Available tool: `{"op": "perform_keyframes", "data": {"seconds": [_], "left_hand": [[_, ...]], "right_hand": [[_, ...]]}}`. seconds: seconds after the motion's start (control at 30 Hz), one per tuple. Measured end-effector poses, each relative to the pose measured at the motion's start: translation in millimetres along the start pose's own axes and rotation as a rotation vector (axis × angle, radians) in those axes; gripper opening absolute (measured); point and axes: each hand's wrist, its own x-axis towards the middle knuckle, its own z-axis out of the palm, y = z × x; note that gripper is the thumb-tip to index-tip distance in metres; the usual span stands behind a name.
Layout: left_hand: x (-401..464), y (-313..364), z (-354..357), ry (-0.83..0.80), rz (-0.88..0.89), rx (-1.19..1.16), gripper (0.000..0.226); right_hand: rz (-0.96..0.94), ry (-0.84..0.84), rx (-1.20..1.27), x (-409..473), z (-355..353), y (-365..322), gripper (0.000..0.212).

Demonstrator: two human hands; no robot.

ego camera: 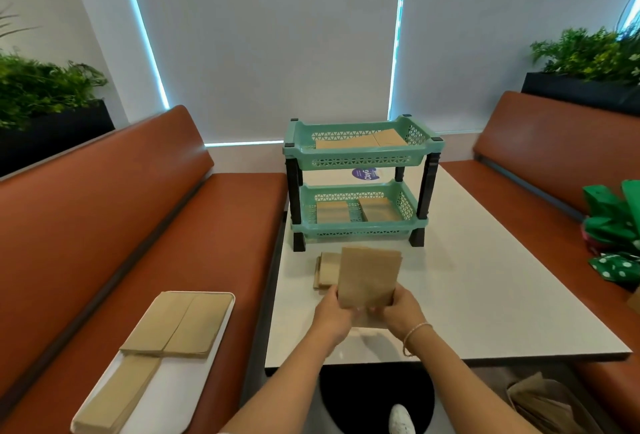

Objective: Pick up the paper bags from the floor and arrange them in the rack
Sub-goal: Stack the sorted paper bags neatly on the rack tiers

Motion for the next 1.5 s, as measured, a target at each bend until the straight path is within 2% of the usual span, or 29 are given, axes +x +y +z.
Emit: {"op": "perform_keyframes", "data": {"seconds": [0.1, 0.17, 0.27, 0.37, 0.43, 0.57, 0.73, 0.87, 0.93, 1.0, 1.07, 1.17, 1.23, 1.3, 1.4, 1.5], "left_hand": [[1.7, 8.6, -5.0, 0.105, 0.061, 0.031, 0.044], [2.8, 14.8, -7.5, 0.12, 0.088, 0.006, 0.045], [2.8, 10.0, -5.4, 0.068, 0.062, 0.048, 0.048], [1.8, -8.0, 0.1, 0.017, -0.004, 0.156, 0.043], [2.9, -11.3, -0.1, 0.027, -0.019, 0.151, 0.042], [5.3, -3.3, -1.5, 0.034, 0.001, 0.069, 0.043], [-0.2, -12.0, 2.4, -0.001, -0.019, 0.143, 0.041], [4.0, 9.0, -11.4, 0.097, 0.089, -0.043, 0.037], [5.0, 28.5, -24.8, 0.07, 0.173, -0.146, 0.036], [4.9, 41.4, -39.2, -0.007, 0.205, -0.156, 0.033], [6.7, 40.2, -50.8, -0.04, 0.196, -0.074, 0.028], [9.9, 22.0, -57.5, 0.027, 0.146, 0.147, 0.024], [8.7, 9.4, -51.4, 0.067, 0.123, 0.25, 0.022], [3.5, 2.2, -38.7, 0.089, 0.119, 0.304, 0.031], [-2.8, -3.6, -19.3, 0.092, 0.069, 0.336, 0.046], [-1.7, -5.1, -13.3, 0.114, 0.029, 0.321, 0.048]], "right_hand": [[-0.06, -0.003, -0.081, 0.5, -1.0, -8.5, 0.033], [-0.072, 0.028, -0.099, 2.3, 0.1, -11.8, 0.038], [-0.034, 0.035, -0.173, 1.0, 6.0, -4.9, 0.042], [0.026, -0.021, -0.264, -8.7, 10.9, 6.4, 0.031], [0.029, -0.025, -0.279, -8.5, 10.3, 7.9, 0.029], [0.017, 0.01, -0.257, 0.0, 5.9, 4.7, 0.039], [0.027, -0.041, -0.327, -7.7, 6.3, 16.5, 0.033], [0.018, -0.094, -0.43, -0.8, -6.1, 12.0, 0.04], [0.013, -0.12, -0.499, 5.4, -18.2, 5.7, 0.042], [-0.005, -0.117, -0.568, 13.2, -33.0, -0.7, 0.035], [-0.035, -0.075, -0.586, 18.8, -47.0, -8.4, 0.027], [-0.11, -0.013, -0.542, 22.5, -56.9, -17.8, 0.035], [-0.185, 0.005, -0.605, 22.3, -54.2, -19.3, 0.04], [-0.243, -0.012, -0.732, 20.9, -45.6, -13.3, 0.044], [-0.225, -0.054, -0.87, 16.5, -29.0, 0.6, 0.053], [-0.202, -0.046, -0.961, 15.6, -22.5, -0.2, 0.051]]}}
